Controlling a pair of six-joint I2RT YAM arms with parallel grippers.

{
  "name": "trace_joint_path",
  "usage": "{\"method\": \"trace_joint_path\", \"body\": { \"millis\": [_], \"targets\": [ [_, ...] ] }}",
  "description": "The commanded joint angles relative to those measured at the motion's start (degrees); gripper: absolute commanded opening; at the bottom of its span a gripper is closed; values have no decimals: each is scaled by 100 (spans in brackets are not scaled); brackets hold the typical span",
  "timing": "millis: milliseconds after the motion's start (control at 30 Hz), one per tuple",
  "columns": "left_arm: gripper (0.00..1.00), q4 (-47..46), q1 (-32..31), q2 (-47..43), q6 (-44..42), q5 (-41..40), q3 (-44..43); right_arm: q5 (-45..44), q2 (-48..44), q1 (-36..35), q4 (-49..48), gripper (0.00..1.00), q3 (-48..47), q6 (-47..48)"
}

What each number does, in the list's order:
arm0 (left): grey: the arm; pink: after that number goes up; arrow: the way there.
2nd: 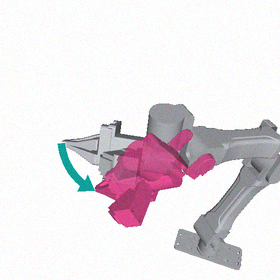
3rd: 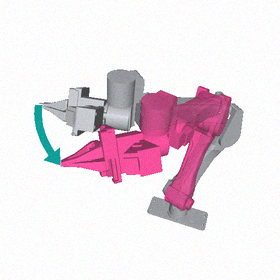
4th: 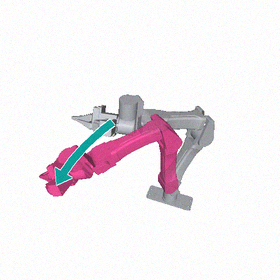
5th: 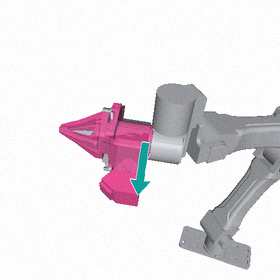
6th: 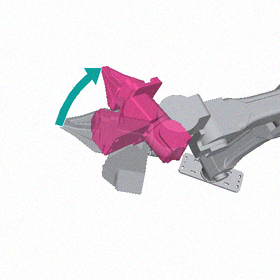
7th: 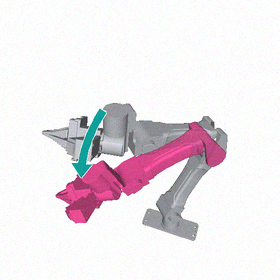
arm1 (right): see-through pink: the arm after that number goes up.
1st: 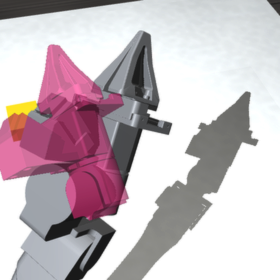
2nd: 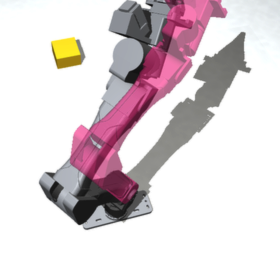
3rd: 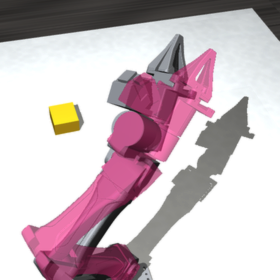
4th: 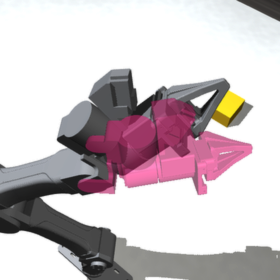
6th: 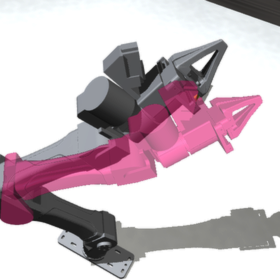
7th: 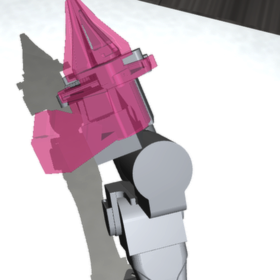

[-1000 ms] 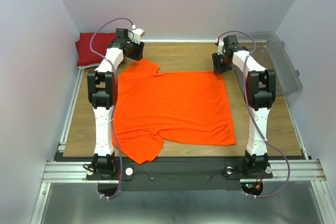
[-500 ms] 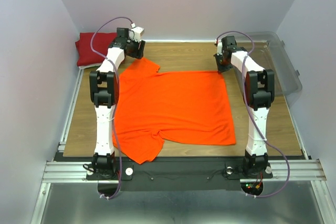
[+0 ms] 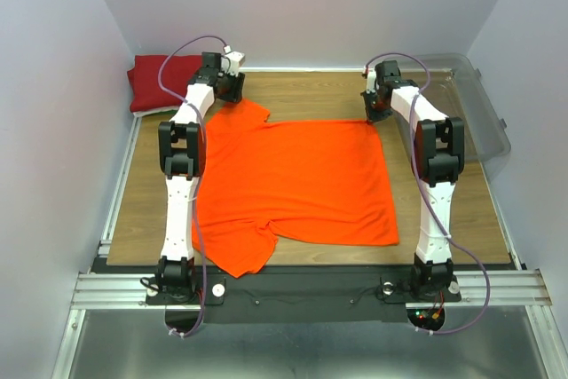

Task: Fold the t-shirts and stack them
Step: Move the tshirt to the center of the board, then fold the tshirt

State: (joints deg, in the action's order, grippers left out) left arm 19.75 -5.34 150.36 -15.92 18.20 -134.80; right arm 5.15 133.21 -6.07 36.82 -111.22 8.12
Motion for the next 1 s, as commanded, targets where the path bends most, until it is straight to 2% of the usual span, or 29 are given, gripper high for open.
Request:
{"method": "trace_joint_path", "body": {
  "millis": [0,33,167,200,233,267,300,600,967],
  "targets": [
    [53,249,-72,-104,-147,167,-161,276,30,-26,1,1,-242,32],
    [51,258,-89,-104,-200,210,-134,337,30,-35,10,0,-268,58],
    [32,240,-98,-86,-288,132,-265,478,-14,-26,1,0,-330,93],
    [20,249,-98,-104,-323,97,-335,478,-40,-26,1,1,-356,93],
    [14,249,-98,-121,-332,53,-362,522,-58,-26,1,1,-374,93],
    [4,240,-90,-174,-341,18,-363,548,-84,-35,1,0,-383,93],
    [0,214,-81,-305,-367,35,-354,575,-154,-35,-8,0,-392,111],
    [0,-94,-46,-1789,-490,219,357,786,-664,-26,-17,0,-401,199],
    [0,11,-46,-3223,-693,211,2044,970,-1156,88,-61,1,-58,427]
  ]
}}
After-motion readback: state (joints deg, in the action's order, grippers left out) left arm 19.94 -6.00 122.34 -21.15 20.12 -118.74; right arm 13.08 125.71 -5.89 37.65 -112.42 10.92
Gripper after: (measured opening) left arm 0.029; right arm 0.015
